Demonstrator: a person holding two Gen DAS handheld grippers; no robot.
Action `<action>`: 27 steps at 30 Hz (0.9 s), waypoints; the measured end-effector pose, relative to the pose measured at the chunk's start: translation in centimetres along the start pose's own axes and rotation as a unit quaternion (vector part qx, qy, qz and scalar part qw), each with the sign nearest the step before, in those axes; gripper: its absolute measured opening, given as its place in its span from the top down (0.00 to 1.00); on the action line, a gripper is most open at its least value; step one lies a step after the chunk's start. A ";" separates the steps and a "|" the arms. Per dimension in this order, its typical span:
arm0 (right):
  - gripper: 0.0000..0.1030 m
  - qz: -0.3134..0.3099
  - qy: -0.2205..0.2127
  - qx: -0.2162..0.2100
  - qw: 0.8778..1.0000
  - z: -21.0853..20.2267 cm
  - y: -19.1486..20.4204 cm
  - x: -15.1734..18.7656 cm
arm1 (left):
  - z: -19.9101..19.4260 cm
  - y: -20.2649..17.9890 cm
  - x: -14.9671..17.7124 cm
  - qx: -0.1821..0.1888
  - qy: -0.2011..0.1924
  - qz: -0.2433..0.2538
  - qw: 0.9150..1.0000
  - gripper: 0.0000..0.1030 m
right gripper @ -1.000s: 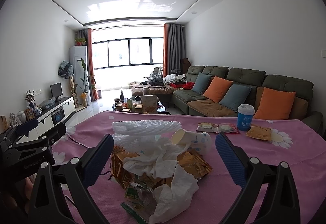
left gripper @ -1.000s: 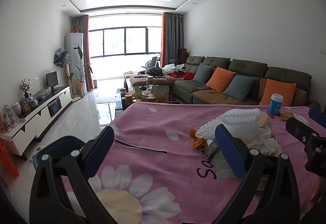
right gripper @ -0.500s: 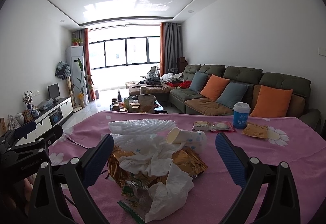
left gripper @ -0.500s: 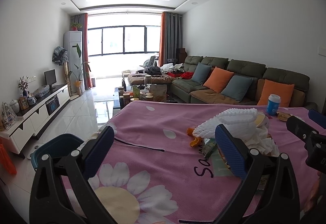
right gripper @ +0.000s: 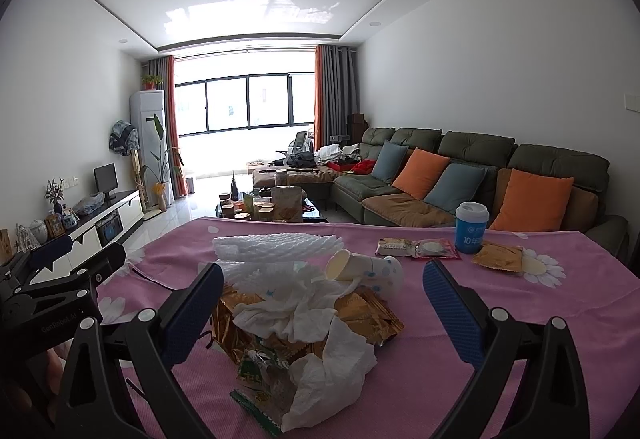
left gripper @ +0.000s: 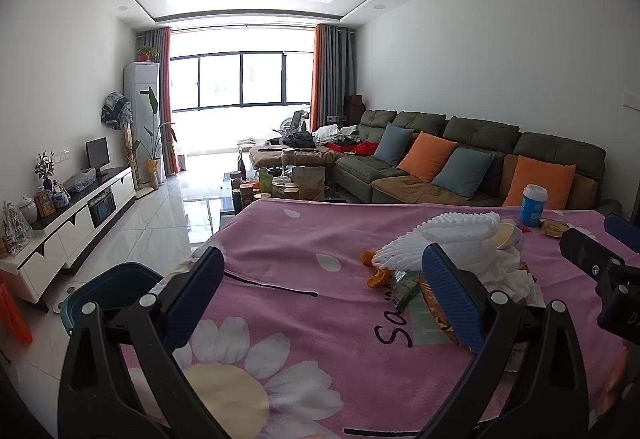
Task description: Collect trash
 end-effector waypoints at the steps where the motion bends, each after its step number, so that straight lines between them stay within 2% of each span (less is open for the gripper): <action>1: 0.06 0.000 0.001 0.001 1.000 0.0 0.0 0.0 | 0.0 0.0 0.0 0.000 0.000 0.000 1.000 0.05; 27: 0.06 -0.002 -0.001 0.001 1.000 0.1 0.1 -0.1 | -0.3 -0.3 0.1 0.002 0.001 -0.001 1.000 0.05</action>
Point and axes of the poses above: each gripper's, at about its wrist camera, not at the fingertips, and z roughly the way its jaws point, y to its left, x to its underside, the point moved 8 cm from there along z, roughly the way its jaws point, and after that the axes turned 11 degrees about y, right-handed, at the moved point
